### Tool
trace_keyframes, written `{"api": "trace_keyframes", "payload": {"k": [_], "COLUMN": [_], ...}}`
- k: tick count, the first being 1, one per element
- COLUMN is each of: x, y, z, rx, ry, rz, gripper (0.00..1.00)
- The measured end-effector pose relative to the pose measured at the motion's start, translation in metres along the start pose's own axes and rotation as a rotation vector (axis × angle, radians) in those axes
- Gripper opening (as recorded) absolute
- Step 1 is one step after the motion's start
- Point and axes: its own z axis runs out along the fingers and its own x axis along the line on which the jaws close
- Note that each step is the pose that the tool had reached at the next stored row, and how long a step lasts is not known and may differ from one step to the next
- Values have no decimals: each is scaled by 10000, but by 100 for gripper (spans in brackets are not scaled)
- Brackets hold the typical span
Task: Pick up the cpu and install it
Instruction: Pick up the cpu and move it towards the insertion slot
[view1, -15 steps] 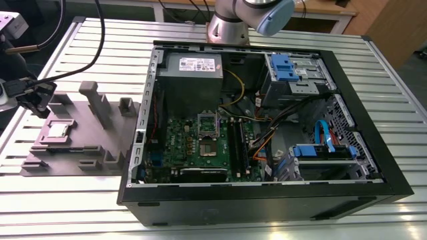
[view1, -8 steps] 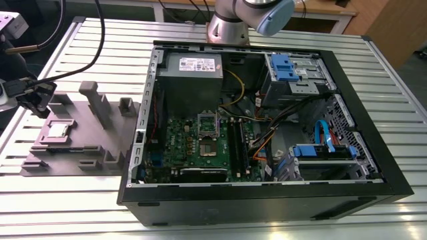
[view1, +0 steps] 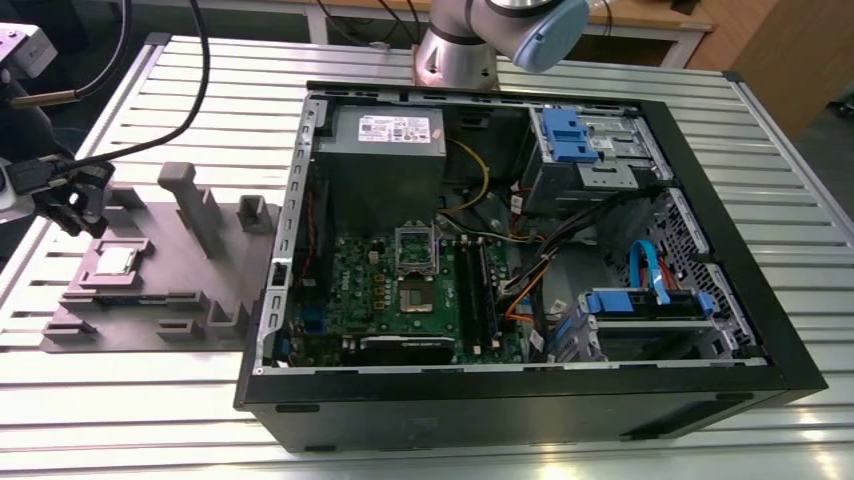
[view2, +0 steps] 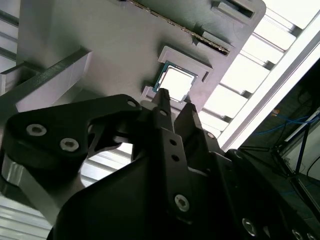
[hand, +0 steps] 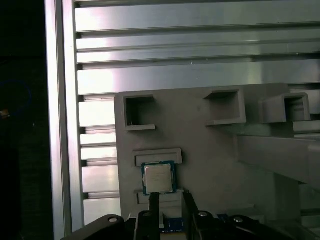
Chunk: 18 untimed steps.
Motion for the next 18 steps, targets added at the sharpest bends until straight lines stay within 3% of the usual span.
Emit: {"api": "trace_keyframes", "payload": {"k": [4,10,18], "x": [0,0,3], "y": [0,0,-6], "z": [0,1,131], "rx": [0,0,0], "ry": [0,0,0], "rz": [0,0,0], "gripper": [47,64,64]}}
